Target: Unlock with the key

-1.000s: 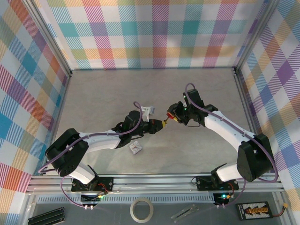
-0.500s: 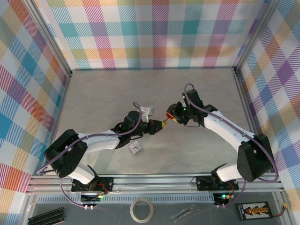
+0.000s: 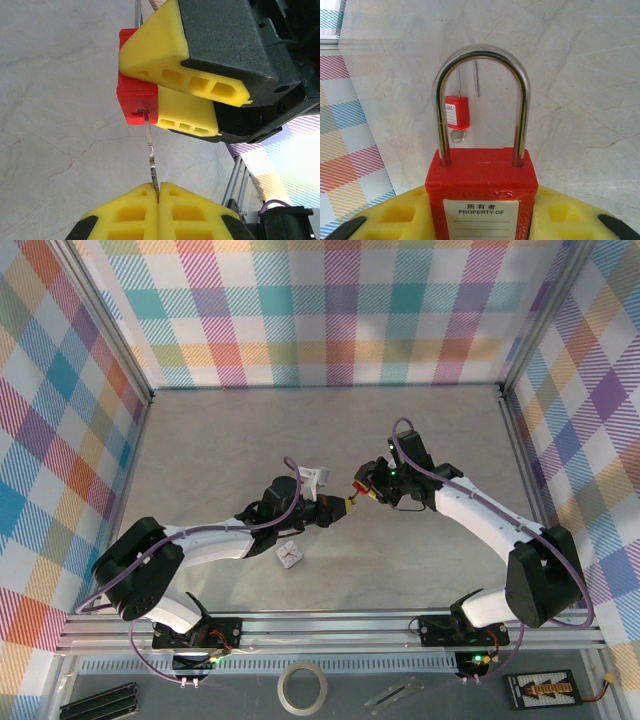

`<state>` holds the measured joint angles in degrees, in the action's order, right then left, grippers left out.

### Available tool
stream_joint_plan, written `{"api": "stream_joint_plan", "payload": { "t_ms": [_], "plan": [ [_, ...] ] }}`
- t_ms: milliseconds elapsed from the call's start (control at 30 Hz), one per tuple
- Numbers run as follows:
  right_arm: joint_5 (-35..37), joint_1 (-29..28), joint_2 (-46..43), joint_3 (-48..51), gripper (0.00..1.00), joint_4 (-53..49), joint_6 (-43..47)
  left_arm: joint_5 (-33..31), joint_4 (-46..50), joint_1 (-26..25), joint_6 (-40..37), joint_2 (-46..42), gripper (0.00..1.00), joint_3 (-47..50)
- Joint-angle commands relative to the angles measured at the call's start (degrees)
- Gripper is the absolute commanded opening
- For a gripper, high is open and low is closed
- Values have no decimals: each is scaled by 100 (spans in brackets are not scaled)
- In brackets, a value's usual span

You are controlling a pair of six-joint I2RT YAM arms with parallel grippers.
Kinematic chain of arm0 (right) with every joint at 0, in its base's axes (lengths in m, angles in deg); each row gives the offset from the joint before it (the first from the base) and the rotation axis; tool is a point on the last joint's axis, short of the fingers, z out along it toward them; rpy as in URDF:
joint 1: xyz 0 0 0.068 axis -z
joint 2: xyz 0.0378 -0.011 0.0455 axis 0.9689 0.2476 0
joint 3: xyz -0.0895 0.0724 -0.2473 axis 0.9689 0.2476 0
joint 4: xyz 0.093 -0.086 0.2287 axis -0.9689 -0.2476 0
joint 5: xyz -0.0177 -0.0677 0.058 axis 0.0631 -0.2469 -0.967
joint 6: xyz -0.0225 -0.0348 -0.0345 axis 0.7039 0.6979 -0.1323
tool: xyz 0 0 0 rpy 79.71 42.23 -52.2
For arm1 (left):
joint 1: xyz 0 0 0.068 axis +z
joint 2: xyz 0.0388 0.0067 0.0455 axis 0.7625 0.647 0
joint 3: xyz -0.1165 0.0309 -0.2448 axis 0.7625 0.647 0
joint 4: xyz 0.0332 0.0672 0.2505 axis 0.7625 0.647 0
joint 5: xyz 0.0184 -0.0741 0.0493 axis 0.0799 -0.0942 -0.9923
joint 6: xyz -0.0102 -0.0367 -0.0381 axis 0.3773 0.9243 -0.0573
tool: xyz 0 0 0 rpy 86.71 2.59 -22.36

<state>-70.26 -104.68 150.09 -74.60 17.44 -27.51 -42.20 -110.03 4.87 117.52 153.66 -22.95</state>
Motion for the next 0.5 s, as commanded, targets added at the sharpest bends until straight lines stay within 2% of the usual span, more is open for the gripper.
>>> {"api": "stream_joint_plan", "payload": {
  "t_ms": [0,100,367,467],
  "plan": [
    [-100,-104,-38,6,24,47,80,104,-88,43,-161,-68,0,-69],
    [-95,-113,-91,64,24,81,86,225,-217,138,2,6,0,-76],
    [-43,-157,-245,94,23,-7,219,988,-1843,518,1181,678,0,70],
    [-47,-157,-299,102,23,-3,253,1018,-2038,530,1322,806,0,85]
  ]
}}
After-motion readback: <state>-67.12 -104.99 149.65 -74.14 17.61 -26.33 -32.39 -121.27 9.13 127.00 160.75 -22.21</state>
